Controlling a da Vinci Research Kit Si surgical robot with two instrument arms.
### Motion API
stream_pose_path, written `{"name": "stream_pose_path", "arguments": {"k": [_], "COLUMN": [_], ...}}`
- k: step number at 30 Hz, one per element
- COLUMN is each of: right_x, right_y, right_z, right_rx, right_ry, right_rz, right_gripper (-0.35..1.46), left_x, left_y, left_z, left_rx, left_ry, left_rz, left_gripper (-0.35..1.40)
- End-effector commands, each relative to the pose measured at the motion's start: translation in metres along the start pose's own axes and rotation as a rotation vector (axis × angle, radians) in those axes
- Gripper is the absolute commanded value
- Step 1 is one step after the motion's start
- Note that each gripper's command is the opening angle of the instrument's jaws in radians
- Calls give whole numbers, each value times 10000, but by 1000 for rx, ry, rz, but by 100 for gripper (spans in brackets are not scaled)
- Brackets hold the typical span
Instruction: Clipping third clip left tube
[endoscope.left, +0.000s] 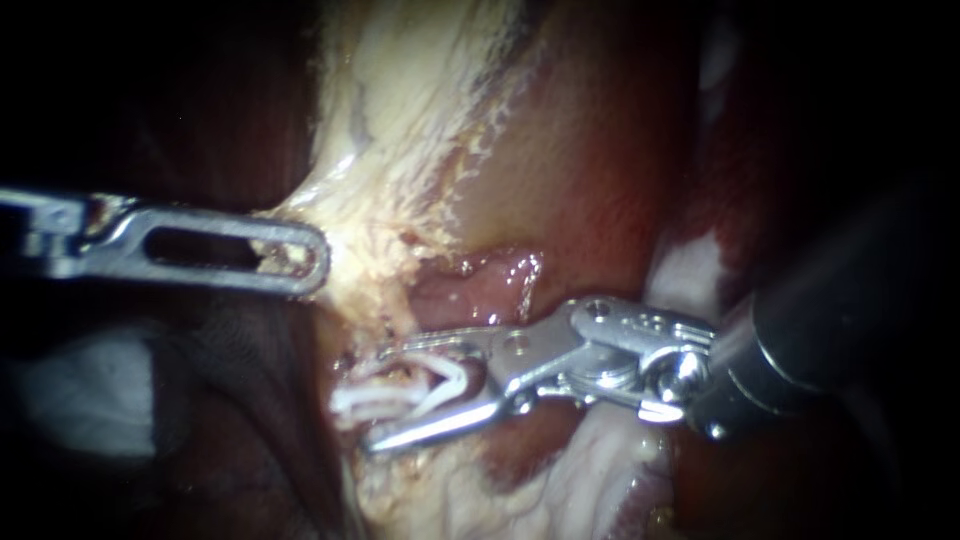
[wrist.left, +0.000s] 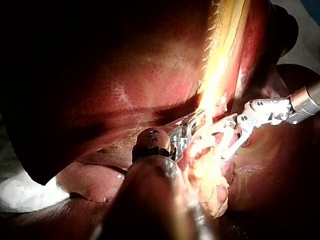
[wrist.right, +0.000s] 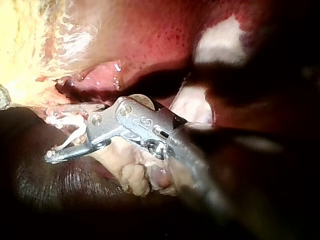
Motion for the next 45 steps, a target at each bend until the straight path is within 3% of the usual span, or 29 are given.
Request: {"name": "stream_pose_path", "arguments": {"k": [1,8,17,33,39,45], "right_x": [0,10,20,10,-1,-7], "right_y": [-3,-21,-30,2,18,21], "right_z": [-2,-15,-19,-7,-3,7], "right_rx": [0,-8,-24,-85,-117,-123], "right_ry": [0,1,2,-29,-67,-67], "right_rz": [-1,2,6,-3,-22,-27], "right_gripper": [60,60,60,60,60,60], "left_x": [0,1,1,4,5,5], "left_y": [-1,1,2,-3,-5,-6], "left_z": [-1,-8,-12,-14,-15,-16], "left_rx": [1,5,4,3,5,5], "left_ry": [1,5,5,4,2,2], "left_rz": [0,1,1,1,0,0], "left_gripper": [-35,-35,-35,-35,-35,-35]}}
